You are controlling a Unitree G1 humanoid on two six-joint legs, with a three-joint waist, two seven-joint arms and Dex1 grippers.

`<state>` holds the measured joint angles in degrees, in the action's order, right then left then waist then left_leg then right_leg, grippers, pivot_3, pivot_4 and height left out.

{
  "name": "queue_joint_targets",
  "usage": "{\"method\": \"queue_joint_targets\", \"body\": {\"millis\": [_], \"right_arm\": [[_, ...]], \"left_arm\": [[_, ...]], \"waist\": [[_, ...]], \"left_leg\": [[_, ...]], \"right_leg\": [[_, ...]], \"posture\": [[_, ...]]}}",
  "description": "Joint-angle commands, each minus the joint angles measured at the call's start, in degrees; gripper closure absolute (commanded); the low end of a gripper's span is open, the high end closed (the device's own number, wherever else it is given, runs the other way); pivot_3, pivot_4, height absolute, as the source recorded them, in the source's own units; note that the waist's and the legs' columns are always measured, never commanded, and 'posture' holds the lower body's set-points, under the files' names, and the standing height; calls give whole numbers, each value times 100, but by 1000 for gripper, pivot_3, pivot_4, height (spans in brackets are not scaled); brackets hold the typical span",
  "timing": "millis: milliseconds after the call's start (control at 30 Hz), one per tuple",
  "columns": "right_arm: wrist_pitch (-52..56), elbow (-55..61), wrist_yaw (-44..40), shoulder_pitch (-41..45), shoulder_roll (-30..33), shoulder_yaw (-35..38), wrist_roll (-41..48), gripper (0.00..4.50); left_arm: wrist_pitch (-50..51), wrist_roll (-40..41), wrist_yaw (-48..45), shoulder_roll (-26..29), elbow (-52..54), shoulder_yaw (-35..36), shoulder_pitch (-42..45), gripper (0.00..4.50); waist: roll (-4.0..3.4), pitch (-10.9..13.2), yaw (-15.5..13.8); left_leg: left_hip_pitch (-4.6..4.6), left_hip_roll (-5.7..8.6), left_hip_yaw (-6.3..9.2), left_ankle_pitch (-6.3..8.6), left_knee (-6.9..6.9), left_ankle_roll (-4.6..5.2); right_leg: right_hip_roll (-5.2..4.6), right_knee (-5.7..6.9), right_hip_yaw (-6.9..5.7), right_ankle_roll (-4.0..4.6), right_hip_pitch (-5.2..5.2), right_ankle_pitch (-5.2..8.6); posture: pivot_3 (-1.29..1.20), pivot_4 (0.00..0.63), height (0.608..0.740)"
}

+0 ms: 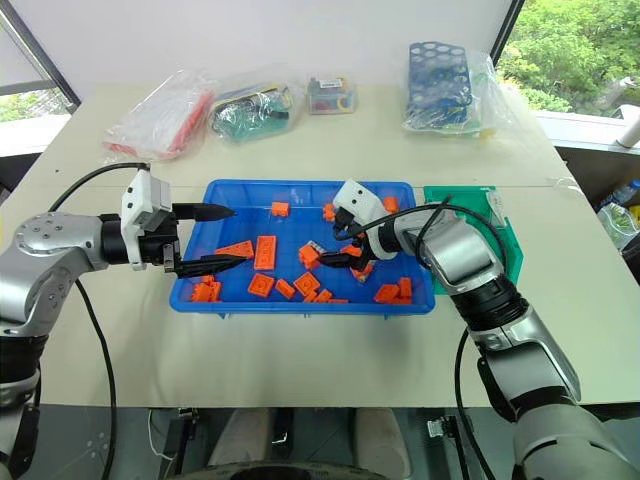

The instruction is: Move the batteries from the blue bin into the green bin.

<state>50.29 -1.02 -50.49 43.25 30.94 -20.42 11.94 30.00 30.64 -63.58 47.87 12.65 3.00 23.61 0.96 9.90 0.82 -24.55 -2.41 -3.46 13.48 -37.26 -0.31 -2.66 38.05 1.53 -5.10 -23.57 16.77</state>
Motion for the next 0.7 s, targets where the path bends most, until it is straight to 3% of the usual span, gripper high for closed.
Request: {"method": "queue_joint_targets", "body": {"millis": [33,200,300,467,500,600,700], "right_arm": [[-432,-276,40,70,-120,-127,-240,111],[-967,-822,91,137,-305,-264,-547,111],[-1082,-842,38,134,-389,-243,-591,1449],[-765,-531,-21,167,-441,-46,-428,4130],[-614,-387,-30,185,-403,87,-328,4464],[-222,-10,-51,227,-240,449,-84,4464],[350,457,-52,323,310,1178,214,4464]], "left_arm": [[39,72,84,-12,168,102,258,0],[125,138,49,15,339,115,129,0],[136,160,30,42,449,132,-35,0],[127,188,-7,34,478,117,-112,0],[119,179,-12,18,470,96,-104,0],[89,157,-25,-17,432,59,-80,0],[37,139,-50,-52,375,39,-73,0]], "waist": [[0,0,1],[0,0,19],[0,0,20],[0,0,7],[0,0,2],[0,0,-7],[0,0,-26]], "left_leg": [[0,0,0,0,0,0],[1,0,-1,0,1,0],[5,-2,-1,0,2,0],[5,-3,0,0,1,-1],[4,-3,0,0,1,0],[3,-2,0,0,1,0],[3,-1,0,0,0,0]], "right_leg": [[1,0,0,0,0,0],[1,0,0,0,0,0],[2,3,0,0,1,0],[1,3,0,0,2,0],[1,3,0,0,2,0],[-1,2,0,0,2,0],[-3,2,-1,0,2,0]], "posture": [[0,150,739],[0,150,739],[0,150,739],[0,150,739],[0,150,739],[0,150,739],[0,150,739]]}}
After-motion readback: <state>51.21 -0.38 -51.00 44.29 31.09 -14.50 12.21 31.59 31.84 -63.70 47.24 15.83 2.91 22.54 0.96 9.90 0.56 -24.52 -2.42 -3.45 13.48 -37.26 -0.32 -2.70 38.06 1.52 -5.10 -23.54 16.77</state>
